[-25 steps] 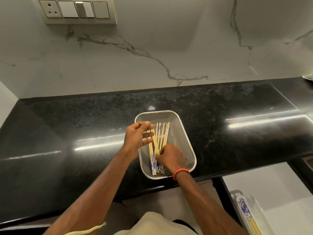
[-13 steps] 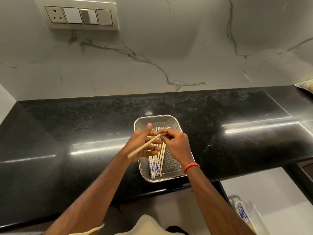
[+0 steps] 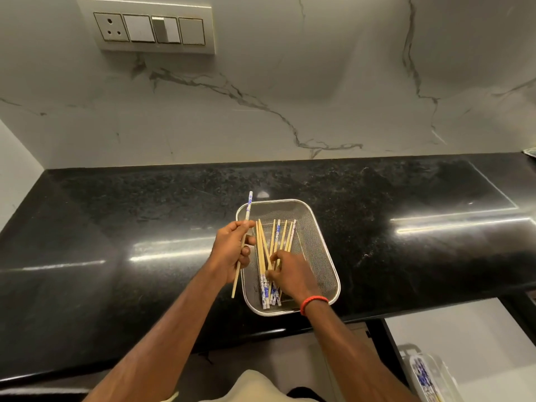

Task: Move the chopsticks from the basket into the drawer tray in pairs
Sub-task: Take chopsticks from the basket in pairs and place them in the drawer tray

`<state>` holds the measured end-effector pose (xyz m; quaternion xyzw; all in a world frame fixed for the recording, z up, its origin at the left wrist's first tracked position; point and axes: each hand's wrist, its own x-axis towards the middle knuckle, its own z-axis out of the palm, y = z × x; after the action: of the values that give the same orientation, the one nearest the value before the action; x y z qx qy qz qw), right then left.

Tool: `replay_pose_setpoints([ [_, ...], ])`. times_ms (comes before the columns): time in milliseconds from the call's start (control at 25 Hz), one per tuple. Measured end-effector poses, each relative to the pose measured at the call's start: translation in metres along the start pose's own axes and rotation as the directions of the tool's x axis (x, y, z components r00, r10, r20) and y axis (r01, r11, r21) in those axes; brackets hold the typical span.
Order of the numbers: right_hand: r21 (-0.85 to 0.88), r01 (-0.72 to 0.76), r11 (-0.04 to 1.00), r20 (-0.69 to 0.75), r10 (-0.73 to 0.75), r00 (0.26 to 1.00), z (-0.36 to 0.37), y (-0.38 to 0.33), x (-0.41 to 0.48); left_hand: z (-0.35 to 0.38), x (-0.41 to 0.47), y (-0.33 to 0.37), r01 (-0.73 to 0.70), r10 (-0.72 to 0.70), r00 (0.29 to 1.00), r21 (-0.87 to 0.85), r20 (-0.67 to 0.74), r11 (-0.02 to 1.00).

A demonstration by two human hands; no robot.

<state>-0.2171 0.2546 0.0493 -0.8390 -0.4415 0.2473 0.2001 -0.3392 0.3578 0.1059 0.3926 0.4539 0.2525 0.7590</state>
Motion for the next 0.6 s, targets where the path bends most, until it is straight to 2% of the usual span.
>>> replay_pose_setpoints([
  [80, -0.058, 0.013, 0.998, -0.023, -0.014, 1.0, 0.0, 0.0, 0.002, 0.0, 0.0, 0.001, 0.009, -0.009, 1.0, -0.002, -0.002, 1.0],
  [160, -0.027, -0.012, 1.0, -0.029, 0.011, 1.0, -0.006, 0.001, 0.005, 0.0, 0.0, 0.004, 0.022, -0.022, 1.0, -0.002, -0.003, 1.0],
  [240, 0.179, -0.072, 0.981, -0.042, 0.081, 0.996, -0.014, 0.005, 0.005, 0.002, -0.001, 0.007, 0.031, -0.031, 1.0, -0.008, 0.002, 0.999],
  [320, 0.465, -0.092, 0.88, -0.063, 0.137, 0.989, -0.025, 0.008, 0.001, 0.004, -0.002, 0.009, 0.025, -0.025, 1.0, -0.045, 0.006, 0.999],
  [400, 0.647, -0.014, 0.762, -0.149, 0.145, 0.978, -0.036, 0.006, -0.001, 0.006, -0.004, 0.009, 0.025, -0.024, 1.0, -0.091, 0.017, 0.996],
  [480, 0.643, 0.13, 0.755, -0.29, 0.083, 0.954, -0.048, -0.002, 0.0, 0.009, -0.005, 0.009, 0.067, -0.061, 0.996, -0.083, 0.07, 0.994],
  [560, 0.482, 0.27, 0.834, -0.392, -0.07, 0.917, -0.054, -0.014, 0.003, 0.012, -0.008, 0.007, 0.124, -0.115, 0.98, -0.041, 0.163, 0.991],
  [600, 0.361, 0.318, 0.877, -0.396, -0.165, 0.903, -0.055, -0.021, 0.005, 0.014, -0.01, 0.006, 0.143, -0.134, 0.97, -0.029, 0.201, 0.989],
])
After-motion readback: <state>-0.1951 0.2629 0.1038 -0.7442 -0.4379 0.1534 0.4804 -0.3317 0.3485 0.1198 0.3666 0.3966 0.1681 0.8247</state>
